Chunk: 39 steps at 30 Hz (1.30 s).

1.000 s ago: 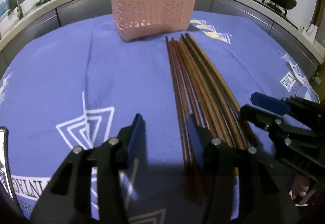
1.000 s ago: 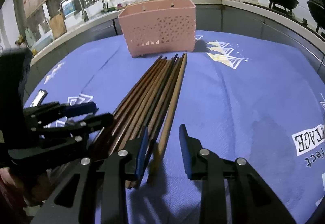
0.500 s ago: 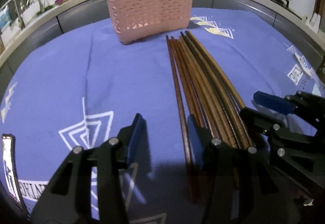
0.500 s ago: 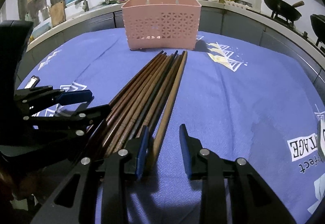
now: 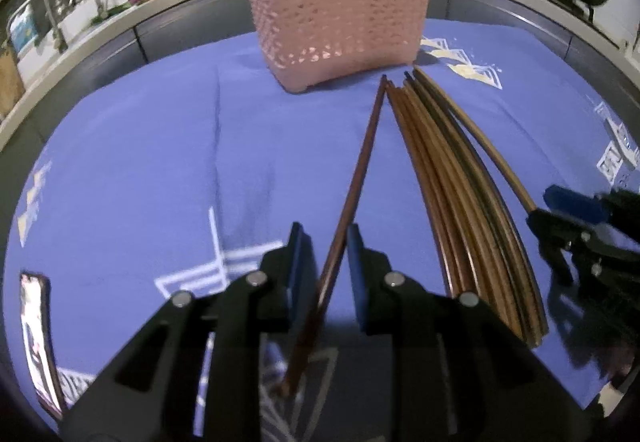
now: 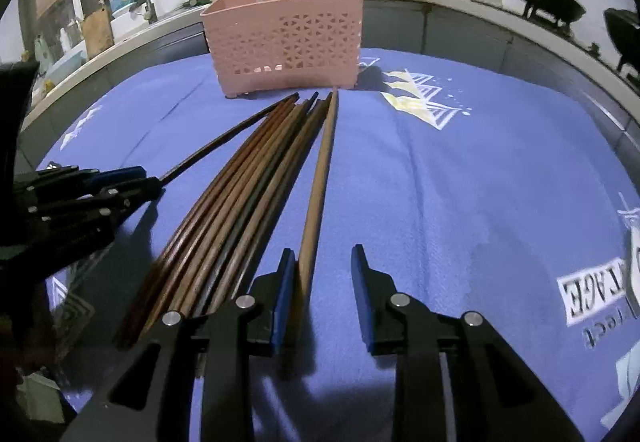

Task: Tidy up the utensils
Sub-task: 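Grasp one brown chopstick with the left tool while the right tool grasps another, then lift the chopsticks upright over the pink holder with both tools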

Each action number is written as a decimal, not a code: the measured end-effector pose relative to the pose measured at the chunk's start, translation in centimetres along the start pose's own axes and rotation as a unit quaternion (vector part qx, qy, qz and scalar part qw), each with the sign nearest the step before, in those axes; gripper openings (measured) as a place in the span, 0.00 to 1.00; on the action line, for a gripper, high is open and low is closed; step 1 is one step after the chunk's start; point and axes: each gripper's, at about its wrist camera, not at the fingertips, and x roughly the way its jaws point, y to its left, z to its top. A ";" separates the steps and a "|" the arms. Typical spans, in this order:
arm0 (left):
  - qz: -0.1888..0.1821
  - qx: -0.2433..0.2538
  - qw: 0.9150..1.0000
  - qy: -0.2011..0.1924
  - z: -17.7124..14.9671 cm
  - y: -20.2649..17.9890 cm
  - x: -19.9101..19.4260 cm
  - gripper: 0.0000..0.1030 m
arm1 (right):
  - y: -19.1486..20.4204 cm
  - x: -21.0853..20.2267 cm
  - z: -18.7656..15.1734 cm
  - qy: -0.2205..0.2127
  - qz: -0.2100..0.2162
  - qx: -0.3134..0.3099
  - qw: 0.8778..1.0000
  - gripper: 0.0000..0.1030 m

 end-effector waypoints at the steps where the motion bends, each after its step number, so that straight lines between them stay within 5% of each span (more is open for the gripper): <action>1: 0.003 0.009 1.000 0.003 0.5 -0.1 0.3 0.23 | -0.3 0.4 0.7 0.006 0.006 0.001 1.000 0.29; 11: 0.022 0.098 0.995 0.006 6.8 -2.2 4.5 0.32 | -0.7 6.8 9.7 0.059 0.008 -0.046 0.997 0.29; 12: 0.021 0.104 0.994 0.002 7.3 -2.5 4.9 0.31 | -0.9 7.4 10.5 0.064 0.016 -0.044 0.997 0.28; 14: -0.007 0.107 0.994 0.004 7.9 -2.8 5.3 0.05 | -1.1 7.9 11.3 0.068 0.033 -0.041 0.996 0.12; 19: -0.049 0.093 0.994 -0.004 7.8 -2.5 3.9 0.05 | -3.0 6.6 10.8 0.068 0.099 0.004 0.993 0.06; 24: -0.124 0.035 0.989 -0.069 8.2 0.2 -2.1 0.05 | -4.2 0.3 9.8 -0.023 0.154 0.011 0.988 0.06; 28: -0.160 0.003 0.977 -0.139 9.8 2.6 -7.9 0.05 | -4.1 -4.7 11.3 -0.099 0.196 0.014 0.976 0.06; 34: -0.161 -0.019 0.958 -0.236 13.4 4.8 -15.2 0.05 | -2.8 -9.6 17.2 -0.188 0.251 0.023 0.949 0.06; 39: -0.126 -0.022 0.947 -0.295 18.2 5.9 -18.8 0.05 | -2.4 -11.8 23.8 -0.241 0.255 0.022 0.936 0.06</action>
